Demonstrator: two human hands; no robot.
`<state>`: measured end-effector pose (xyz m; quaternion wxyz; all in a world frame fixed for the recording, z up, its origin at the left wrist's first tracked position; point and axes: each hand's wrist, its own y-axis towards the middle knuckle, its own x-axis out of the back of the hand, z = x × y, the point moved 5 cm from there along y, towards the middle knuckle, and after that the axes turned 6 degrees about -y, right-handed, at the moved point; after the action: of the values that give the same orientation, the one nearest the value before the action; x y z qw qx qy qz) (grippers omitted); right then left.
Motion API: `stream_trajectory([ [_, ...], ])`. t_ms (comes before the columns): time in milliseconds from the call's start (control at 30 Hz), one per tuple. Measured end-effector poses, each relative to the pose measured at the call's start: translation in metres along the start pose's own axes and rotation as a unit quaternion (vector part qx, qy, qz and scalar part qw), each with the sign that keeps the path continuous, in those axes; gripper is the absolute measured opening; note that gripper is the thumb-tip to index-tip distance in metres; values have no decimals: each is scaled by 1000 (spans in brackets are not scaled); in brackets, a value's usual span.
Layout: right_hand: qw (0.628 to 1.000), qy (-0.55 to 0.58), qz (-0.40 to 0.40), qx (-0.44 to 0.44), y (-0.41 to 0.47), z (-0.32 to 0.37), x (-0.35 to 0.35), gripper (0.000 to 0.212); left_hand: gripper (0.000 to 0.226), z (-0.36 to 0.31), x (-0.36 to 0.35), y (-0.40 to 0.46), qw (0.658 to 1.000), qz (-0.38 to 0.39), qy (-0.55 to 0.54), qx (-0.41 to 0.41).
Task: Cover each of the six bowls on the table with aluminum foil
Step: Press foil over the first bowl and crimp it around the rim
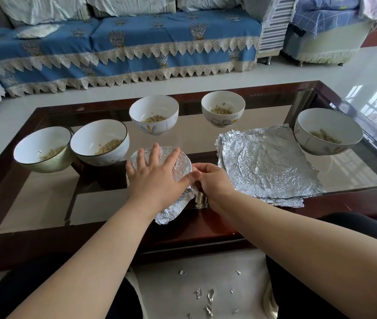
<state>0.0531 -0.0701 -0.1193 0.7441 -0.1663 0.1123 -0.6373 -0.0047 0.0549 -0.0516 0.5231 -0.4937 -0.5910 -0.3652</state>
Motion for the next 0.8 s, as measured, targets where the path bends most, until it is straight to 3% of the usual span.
stream_trajectory([
  [233, 999, -41, -19, 7, -2, 4, 1, 11, 100, 0, 0, 0, 1000, -3, 2, 1],
  [567, 975, -188, -58, 102, -16, 21, 10, 23, 101, 1, 0, 1, 1000, -4, 5, 9],
  [800, 938, -279, 49, 200, -31, 33, 3, 45, 104, 4, 3, 3, 1000, -5, 7, 26],
])
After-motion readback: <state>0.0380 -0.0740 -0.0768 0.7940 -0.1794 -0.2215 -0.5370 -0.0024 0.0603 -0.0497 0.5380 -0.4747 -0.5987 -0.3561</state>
